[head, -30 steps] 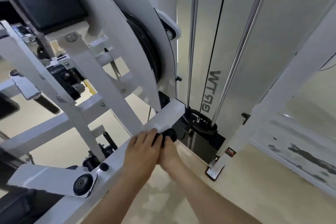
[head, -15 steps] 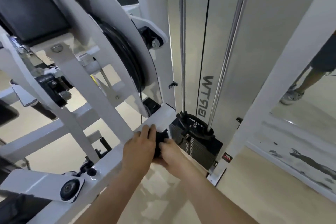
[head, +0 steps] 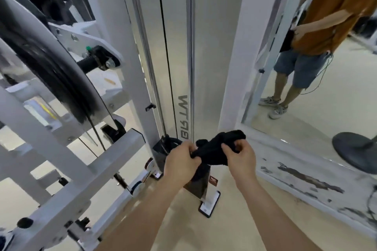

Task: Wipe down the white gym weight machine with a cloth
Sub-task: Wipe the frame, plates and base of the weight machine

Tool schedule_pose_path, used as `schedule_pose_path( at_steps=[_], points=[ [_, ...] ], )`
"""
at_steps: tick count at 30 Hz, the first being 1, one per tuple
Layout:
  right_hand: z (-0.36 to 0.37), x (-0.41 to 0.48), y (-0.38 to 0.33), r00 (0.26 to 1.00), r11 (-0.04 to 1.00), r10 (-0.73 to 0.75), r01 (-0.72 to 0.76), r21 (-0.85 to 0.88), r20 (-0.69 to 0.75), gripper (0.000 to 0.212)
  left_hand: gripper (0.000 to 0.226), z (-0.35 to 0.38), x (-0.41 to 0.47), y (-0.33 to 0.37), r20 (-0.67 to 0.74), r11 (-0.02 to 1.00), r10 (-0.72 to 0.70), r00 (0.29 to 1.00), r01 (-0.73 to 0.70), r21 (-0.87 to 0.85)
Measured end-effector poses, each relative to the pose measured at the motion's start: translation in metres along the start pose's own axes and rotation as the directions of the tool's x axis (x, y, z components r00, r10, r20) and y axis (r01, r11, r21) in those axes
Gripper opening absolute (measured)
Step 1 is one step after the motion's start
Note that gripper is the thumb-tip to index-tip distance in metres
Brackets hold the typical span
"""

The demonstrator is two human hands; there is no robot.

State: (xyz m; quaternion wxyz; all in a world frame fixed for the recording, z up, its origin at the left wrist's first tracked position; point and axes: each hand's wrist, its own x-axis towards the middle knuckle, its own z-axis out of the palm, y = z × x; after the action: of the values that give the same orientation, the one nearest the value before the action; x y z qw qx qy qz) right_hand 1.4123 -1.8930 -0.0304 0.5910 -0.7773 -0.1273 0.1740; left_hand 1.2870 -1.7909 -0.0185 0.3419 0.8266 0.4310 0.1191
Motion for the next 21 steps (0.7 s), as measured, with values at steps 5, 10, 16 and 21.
schedule_pose_path(
  at_steps=[5, 10, 16, 21],
  points=[
    [-0.003, 0.043, -0.021, 0.992, 0.988, -0.024, 0.042, 0.149, -0.123, 0.017, 0.02, 0.022, 0.059, 0.064, -0.092, 0.842, -0.09, 0.992, 0.027, -0.539],
    [0.015, 0.051, -0.003, 0.998, 0.998, -0.015, 0.019, -0.062, 0.064, 0.014, 0.018, 0.053, 0.076, 0.078, -0.049, 0.828, -0.028, 0.998, -0.004, -0.561],
    [-0.002, 0.065, -0.003, 0.941, 0.951, 0.197, -0.115, -0.288, 0.274, 0.013, 0.014, 0.08, 0.056, 0.06, 0.061, 0.924, -0.117, 0.991, 0.131, -0.359],
    [-0.011, 0.06, -0.064, 0.976, 0.98, -0.133, 0.155, -0.122, 0.175, 0.013, 0.013, 0.022, 0.063, 0.115, -0.376, 0.863, 0.184, 0.908, -0.333, -0.381]
  ],
)
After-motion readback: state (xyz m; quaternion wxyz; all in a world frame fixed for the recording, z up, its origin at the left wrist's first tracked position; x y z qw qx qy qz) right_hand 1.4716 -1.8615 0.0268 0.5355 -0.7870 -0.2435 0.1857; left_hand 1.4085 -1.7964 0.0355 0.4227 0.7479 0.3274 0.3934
